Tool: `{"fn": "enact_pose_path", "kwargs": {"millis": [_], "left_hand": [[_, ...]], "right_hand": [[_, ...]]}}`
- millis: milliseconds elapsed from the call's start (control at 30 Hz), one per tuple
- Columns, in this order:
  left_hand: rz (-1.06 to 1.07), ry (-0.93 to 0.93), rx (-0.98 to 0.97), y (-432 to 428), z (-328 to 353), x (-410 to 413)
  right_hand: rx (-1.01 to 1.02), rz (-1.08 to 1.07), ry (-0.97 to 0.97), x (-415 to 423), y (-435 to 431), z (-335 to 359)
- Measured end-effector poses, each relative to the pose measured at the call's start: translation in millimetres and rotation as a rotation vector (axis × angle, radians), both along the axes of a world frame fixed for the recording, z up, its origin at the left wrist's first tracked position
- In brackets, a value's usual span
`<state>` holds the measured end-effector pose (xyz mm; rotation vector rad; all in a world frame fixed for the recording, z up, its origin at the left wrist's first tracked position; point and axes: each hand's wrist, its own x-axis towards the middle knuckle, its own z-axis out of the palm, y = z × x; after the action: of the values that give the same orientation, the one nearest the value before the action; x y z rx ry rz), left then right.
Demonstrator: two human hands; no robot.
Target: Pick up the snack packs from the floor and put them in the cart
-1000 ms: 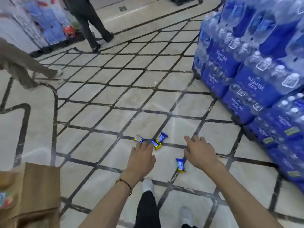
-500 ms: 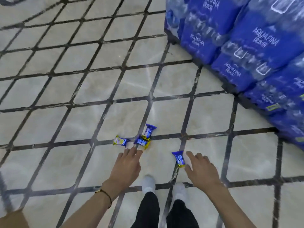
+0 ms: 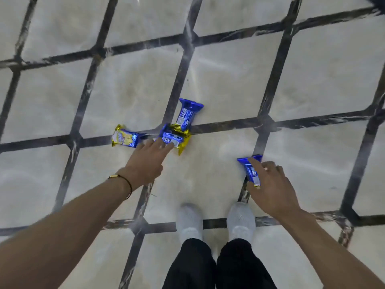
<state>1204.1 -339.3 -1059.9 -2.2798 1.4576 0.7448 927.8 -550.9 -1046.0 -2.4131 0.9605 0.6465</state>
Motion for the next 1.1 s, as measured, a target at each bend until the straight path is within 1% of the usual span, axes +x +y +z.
{"fn": "enact_pose_path", "kwargs": {"millis": [100,267,367,500,600,700,767,833,933,1100], "left_hand": [[-0.017,-0.043,0.026,-1,-56,14],[-0.172,-0.081,0.03,-12,-132,23],[-0.24,-0.153,-0.017,-20,-161,26],[-0.295,-0.21,-0.038,-23,-182,27],[-0.282,-0.225,-0.05,-21,-184,19],[-0.242,-0.209,-0.02,-18,-180,3],[-0.178,-0.183,0.021,-16,-175,-12],[-0.058,-0.137,0.06,-15,-164,-28],[0.117,-0.072,0.054,-20,-136,-50],[0.282,-0.015,-0.061,-48,-59,-78]], "right_hand": [[-0.033,-0.019,0.021,-11,-2,-65],[-0.115,-0.037,0.107,-19,-6,-147],[-0.117,-0.068,0.127,-20,-8,-177],[-0.118,-0.115,0.099,-21,-5,-196],[-0.095,-0.158,0.098,-19,-2,-199],[-0.058,-0.162,0.042,-15,4,-193],[-0.024,-0.159,0.017,-10,9,-186],[-0.008,-0.162,-0.008,-4,12,-174],[-0.002,-0.177,-0.043,9,15,-145],[-0.033,-0.158,-0.08,32,11,-74]]}}
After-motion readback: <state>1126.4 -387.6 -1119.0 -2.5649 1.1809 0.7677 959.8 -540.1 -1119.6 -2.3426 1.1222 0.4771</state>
